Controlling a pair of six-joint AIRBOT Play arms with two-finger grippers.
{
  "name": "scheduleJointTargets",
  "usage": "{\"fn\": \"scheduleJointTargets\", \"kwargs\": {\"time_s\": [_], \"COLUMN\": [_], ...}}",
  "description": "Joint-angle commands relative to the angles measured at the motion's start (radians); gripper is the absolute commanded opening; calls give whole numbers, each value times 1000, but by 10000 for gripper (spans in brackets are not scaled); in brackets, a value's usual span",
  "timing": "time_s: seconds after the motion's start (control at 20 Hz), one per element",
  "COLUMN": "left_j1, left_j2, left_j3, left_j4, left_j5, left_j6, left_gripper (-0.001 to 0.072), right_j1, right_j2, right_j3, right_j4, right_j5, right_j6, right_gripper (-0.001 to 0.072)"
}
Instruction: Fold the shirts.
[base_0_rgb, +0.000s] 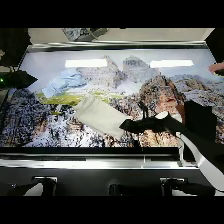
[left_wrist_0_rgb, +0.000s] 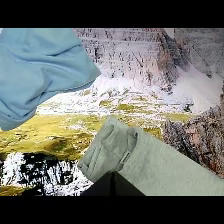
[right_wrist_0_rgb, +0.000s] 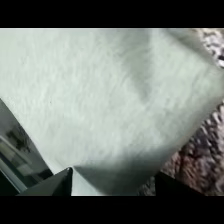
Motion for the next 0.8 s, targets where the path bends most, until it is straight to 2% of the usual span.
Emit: {"fn": "scheduleJointTargets", "kwargs": {"time_s": [0.0, 0.05, 0.15, 0.2, 0.35, 0.5, 0.6, 0.75], "left_j1": [1, 1, 1, 1, 1, 1, 1, 1], "left_j2": [1, 1, 1, 1, 1, 1, 1, 1], "left_j3": [0, 0, 0, 0, 0, 0, 0, 0], "left_j4": [4, 4, 4, 4, 4, 4, 4, 4], "left_j5": [8, 8, 10, 10, 10, 10, 11, 11], "left_j6": [4, 4, 4, 4, 4, 3, 3, 3], "left_gripper": [28, 28, 28, 28, 28, 28, 28, 28], "right_j1": [64, 60, 15, -28, -224, -445, -582, -743], "right_j2": [-18, -14, 17, 47, 138, 182, 184, 184], "right_j3": [-43, -33, 24, 70, 241, 446, 576, 710], "right_j4": [221, 258, 255, 208, -2, -259, -369, -408], "right_j5": [-156, -129, -44, -13, 65, 226, 344, 411], "right_j6": [-79, -151, -275, -272, -109, 61, 117, 155], "right_gripper": [261, 52, 45, 45, 45, 45, 45, 45]}}
